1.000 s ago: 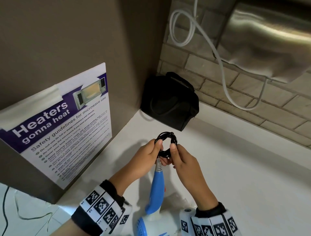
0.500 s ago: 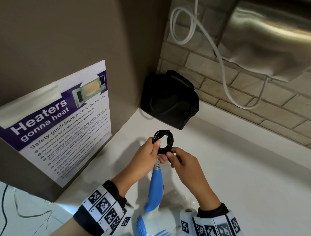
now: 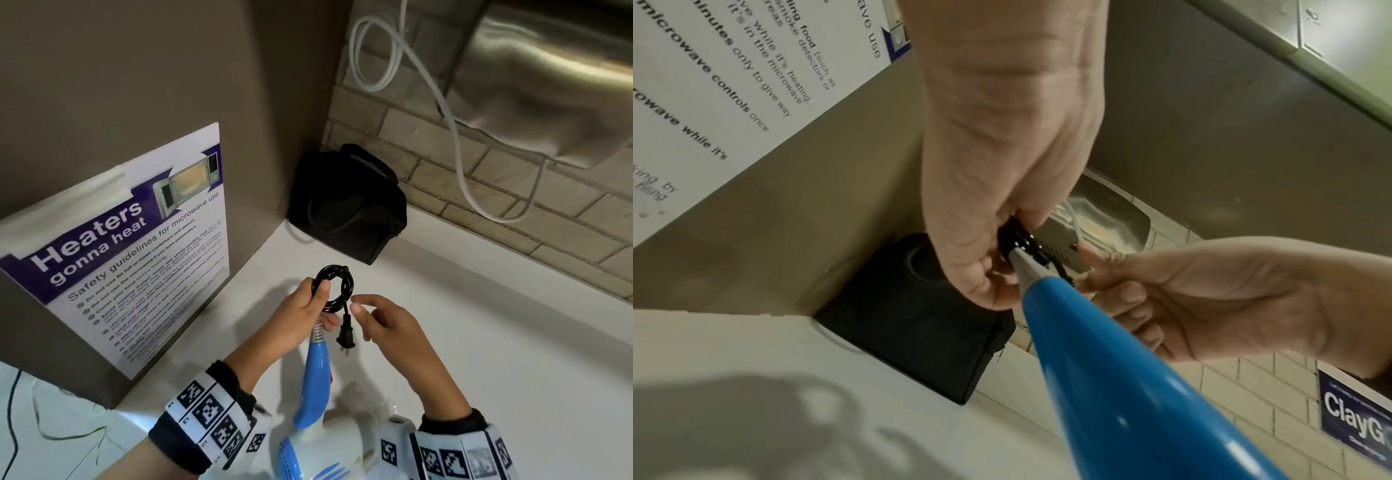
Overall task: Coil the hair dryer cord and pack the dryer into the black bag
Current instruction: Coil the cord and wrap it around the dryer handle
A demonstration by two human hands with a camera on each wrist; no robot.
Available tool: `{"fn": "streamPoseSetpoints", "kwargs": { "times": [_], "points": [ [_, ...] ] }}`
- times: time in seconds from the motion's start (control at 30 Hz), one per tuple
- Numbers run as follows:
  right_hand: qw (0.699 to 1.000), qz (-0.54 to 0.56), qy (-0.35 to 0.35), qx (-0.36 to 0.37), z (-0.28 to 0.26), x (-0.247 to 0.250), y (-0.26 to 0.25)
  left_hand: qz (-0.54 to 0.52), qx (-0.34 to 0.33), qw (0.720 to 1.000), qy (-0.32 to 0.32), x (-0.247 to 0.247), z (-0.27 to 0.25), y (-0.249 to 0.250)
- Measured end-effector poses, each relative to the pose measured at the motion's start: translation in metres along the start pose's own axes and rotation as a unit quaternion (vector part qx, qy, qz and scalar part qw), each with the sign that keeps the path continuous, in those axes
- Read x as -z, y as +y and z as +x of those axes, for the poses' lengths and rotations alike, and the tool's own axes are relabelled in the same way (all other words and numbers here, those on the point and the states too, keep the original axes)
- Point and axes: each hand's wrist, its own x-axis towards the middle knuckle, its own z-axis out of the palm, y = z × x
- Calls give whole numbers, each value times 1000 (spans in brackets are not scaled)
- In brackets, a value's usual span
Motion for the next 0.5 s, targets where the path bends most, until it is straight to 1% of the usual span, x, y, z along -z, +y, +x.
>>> {"fn": "streamPoseSetpoints", "kwargs": {
  "times": [0.07,0.13,0.23,0.3,0.37,0.43,0.5],
  "points": [
    [1000,9,-1,12,0,-2,-1,0,-3,1000,1,-2,0,0],
    [999,26,-4,27,0,-7,-3,27,-2,999,17,-5,0,0],
    [992,129,-7,12,1,-13,-5,75,-13,997,33,-9,-2,0],
    [982,187,7,-2,3,-14,-7,94,-20,995,15,-9,-2,2],
    [976,218,24,-7,6,-13,-7,98,-13,995,-15,-6,-2,5],
    [973,227,28,-8,8,-12,-6,90,-7,995,-34,-3,-1,5],
    [974,224,19,-10,9,-11,-4,94,-25,995,-27,-4,-2,4]
  ]
}}
